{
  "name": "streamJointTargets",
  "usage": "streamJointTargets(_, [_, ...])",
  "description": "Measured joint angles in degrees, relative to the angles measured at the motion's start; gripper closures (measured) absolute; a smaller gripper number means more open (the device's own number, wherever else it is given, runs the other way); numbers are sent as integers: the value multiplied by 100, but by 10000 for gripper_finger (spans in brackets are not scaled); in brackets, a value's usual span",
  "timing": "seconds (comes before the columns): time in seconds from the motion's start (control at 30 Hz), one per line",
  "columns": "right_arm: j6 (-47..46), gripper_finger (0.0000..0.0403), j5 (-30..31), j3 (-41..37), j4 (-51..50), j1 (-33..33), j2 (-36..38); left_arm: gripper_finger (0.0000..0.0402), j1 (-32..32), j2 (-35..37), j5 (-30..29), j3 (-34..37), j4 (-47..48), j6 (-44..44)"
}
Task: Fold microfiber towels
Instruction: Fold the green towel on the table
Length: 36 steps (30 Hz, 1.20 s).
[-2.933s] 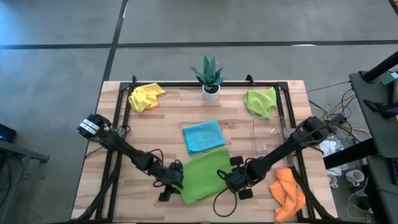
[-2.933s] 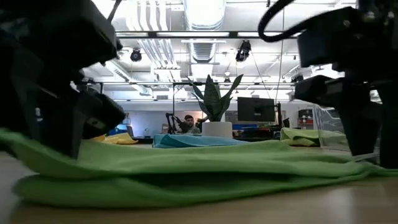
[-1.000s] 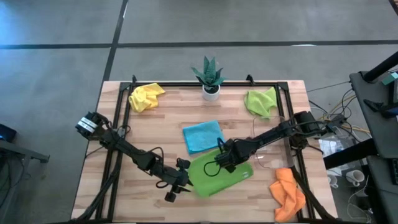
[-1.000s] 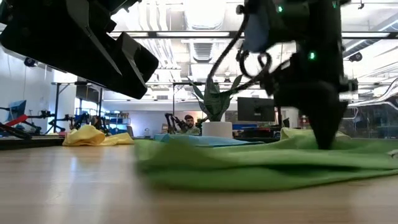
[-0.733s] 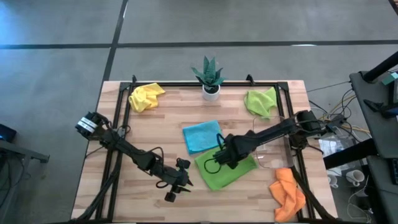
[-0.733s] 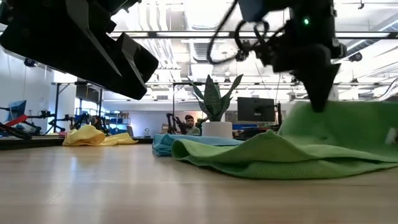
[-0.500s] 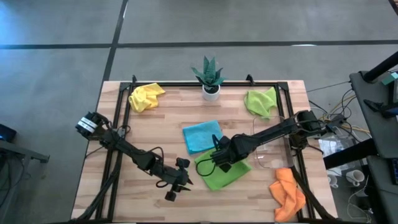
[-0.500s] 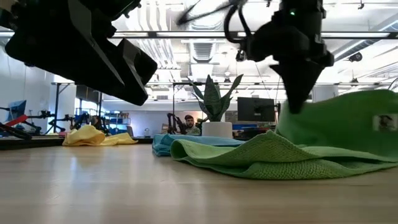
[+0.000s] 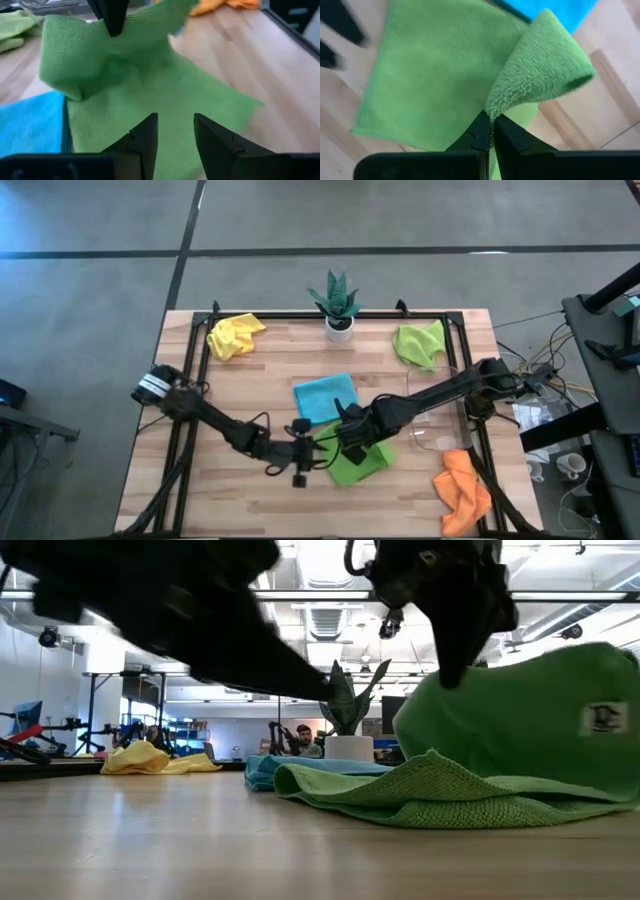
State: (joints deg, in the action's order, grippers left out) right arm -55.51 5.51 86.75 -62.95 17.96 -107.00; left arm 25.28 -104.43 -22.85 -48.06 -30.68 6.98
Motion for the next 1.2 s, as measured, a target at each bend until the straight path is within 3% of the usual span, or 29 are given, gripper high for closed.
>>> streamJointTargets(0.23, [323,394,25,117,-610,-38,90,290,-193,-1198,184,-780,2,-28])
streamJointTargets(0.47, [291,394,49,81,-1260,66,109,290,55,-1746,1056,-1173,64,641])
streamJointTargets(0.67, [192,394,33,74,-1008,306,105,290,476,-1346,615,-1058,546,896])
streamJointTargets(0.87, [202,394,51,51,-1029,356,103,290,302,-904,-302,-1088,540,211])
streamJointTargets(1.2, [507,394,184,49,-1179,313,273,290,-616,-1540,-33,-1201,281,156])
